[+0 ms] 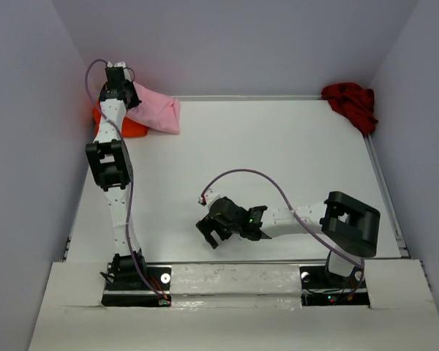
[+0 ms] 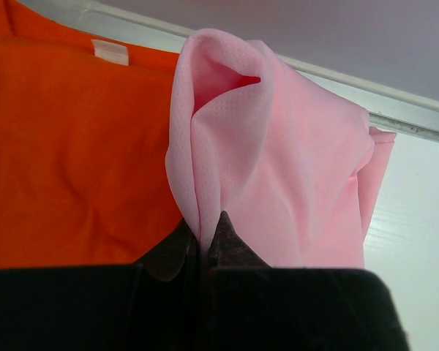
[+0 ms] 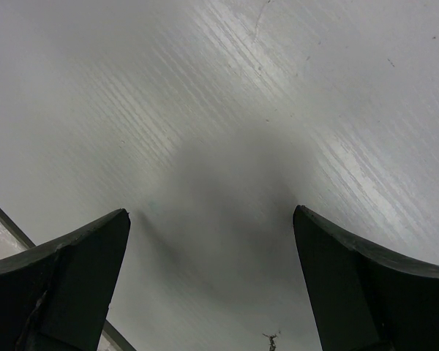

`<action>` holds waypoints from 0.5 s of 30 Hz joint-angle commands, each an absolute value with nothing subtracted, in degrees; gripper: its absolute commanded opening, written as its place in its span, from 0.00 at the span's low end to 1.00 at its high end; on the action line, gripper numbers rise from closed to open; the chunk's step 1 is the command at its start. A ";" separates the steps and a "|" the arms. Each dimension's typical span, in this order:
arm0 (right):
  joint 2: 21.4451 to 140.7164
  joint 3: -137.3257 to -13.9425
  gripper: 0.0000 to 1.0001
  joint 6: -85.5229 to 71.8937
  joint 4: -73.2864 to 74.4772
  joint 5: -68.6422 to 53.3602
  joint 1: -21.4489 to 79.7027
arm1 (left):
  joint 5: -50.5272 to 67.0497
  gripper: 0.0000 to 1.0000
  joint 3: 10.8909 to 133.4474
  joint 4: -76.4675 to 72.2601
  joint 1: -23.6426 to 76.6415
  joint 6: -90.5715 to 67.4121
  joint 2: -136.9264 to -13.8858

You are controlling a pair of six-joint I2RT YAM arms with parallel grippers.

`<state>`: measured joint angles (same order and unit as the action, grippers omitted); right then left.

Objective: Fold and stack the t-shirts
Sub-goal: Neatly place the folded tshirt to the corner

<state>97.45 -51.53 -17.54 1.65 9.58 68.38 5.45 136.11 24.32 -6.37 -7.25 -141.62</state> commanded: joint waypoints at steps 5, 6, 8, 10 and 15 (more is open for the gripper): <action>98.52 -51.68 0.98 -17.14 -1.85 8.61 68.91 | 6.85 0.00 138.52 23.73 -10.81 -6.24 -135.53; 98.70 -51.68 0.98 -17.14 -1.93 8.35 68.91 | 7.38 0.00 138.17 23.30 -11.68 -6.76 -135.09; 98.70 -51.59 0.98 -17.14 -2.11 8.17 68.91 | 8.43 0.00 137.64 22.50 -12.56 -7.55 -134.65; 98.79 -51.50 0.98 -17.14 -2.11 7.74 68.91 | 8.79 0.00 137.81 22.50 -12.92 -7.65 -134.65; 98.79 -51.50 0.98 -17.14 -2.29 7.56 68.91 | 9.32 0.00 137.99 22.41 -13.18 -8.17 -133.07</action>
